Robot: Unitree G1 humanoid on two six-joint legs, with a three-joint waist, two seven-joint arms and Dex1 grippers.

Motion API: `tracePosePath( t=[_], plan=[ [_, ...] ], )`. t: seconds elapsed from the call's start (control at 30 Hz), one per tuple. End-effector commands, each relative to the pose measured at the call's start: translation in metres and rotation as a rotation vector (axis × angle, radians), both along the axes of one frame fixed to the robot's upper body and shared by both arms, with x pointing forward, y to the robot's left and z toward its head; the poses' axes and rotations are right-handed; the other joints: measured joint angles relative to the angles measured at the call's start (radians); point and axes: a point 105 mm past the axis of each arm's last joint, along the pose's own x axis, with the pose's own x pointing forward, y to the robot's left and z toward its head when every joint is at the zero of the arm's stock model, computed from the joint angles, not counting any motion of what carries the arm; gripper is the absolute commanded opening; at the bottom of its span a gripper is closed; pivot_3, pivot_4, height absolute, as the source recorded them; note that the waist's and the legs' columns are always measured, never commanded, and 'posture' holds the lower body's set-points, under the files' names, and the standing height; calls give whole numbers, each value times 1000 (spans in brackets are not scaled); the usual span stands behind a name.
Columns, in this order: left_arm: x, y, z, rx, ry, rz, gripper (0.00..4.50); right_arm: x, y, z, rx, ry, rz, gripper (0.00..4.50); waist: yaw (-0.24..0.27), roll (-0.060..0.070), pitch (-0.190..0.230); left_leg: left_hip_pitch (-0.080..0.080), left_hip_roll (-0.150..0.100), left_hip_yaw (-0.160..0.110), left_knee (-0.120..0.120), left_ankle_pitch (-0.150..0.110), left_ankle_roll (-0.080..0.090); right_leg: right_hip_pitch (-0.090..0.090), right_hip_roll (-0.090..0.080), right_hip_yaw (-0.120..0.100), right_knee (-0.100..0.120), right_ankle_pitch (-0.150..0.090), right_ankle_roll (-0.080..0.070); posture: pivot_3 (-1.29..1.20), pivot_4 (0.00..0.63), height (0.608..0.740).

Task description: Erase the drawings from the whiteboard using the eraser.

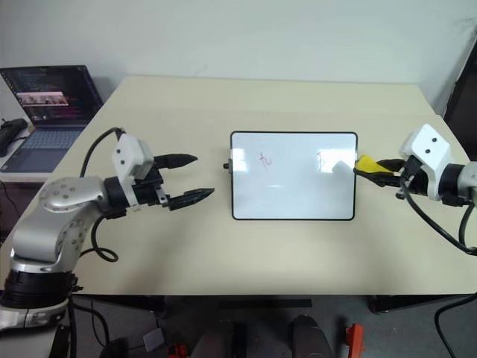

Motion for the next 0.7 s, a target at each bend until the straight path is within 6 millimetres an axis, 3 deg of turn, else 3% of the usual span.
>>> tracePosePath(
  t=[0.03, 0.17, 0.33, 0.47, 0.7],
  plan=[
    [-2, -1, 19, 9, -78, -5, 4500, -3, 6, 13, -3, -47, 26, 698, 0, 0, 0, 0, 0, 0, 0, 0, 0, 0, 0, 0, 0, 0, 0, 0, 150, 740],
    [-2, -1, 19, 7, -78, -5, 4500, -2, 19, 18, 34, -69, 71, 698, 0, 0, 0, 0, 0, 0, 0, 0, 0, 0, 0, 0, 0, 0, 0, 0, 150, 740],
    [1, 2, 5, 26, -46, 8, 4500, 16, 89, 26, 142, -170, 218, 698, -21, 0, 0, 2, 0, 0, 1, 0, 0, 0, 1, 1, 4, 0, 0, 0, 150, 740],
    [5, 2, 4, 10, -49, 23, 4500, 50, 143, 17, 131, -259, 203, 698, -24, 0, 0, 1, 1, -1, 1, 0, 0, -1, 1, 0, 5, 0, 0, 0, 150, 740],
    [4, 7, 2, 16, -50, 41, 4500, 87, 175, -3, 36, -323, 147, 698, -3, 0, 0, -2, 0, -1, 2, 0, -1, -3, 0, -1, 3, 0, 0, 0, 150, 740]
  ],
)
